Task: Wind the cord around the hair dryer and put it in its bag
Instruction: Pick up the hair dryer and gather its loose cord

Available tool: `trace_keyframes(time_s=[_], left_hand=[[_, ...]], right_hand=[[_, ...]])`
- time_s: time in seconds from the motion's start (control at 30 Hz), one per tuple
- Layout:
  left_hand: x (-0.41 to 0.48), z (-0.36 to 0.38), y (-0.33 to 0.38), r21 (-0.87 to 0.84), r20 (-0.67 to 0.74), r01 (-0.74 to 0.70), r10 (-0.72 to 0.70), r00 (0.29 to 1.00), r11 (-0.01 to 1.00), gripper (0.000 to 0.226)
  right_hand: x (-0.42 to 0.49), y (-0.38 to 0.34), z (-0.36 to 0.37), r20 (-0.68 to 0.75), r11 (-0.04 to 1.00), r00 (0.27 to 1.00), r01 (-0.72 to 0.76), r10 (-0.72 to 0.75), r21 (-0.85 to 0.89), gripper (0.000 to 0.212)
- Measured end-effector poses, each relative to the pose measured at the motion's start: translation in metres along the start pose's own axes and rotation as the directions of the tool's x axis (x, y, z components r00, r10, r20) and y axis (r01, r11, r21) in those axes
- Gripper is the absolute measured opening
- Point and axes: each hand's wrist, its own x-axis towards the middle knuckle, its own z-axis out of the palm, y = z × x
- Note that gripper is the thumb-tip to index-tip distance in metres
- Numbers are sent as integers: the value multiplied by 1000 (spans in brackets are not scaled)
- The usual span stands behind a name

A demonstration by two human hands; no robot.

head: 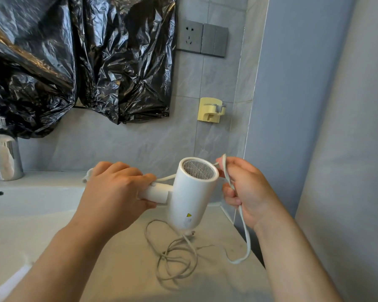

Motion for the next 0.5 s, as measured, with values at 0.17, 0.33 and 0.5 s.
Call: trace_keyframes(time_s=[0.17, 0.33, 0.5], left_hand=[[1, -4, -1, 80, -72, 134, -128, 989, 988, 34], [2, -1, -1, 38, -95, -38, 41, 995, 999, 45], [2, 2, 15, 49, 10, -69, 68, 998, 996, 57]], right_hand=[[0, 1, -1, 61, 996, 996, 71, -67, -63, 36], [-3, -5, 5, -42, 974, 973, 228, -229, -14, 24], [-7, -6, 4, -44, 947, 952, 295, -302, -125, 33]])
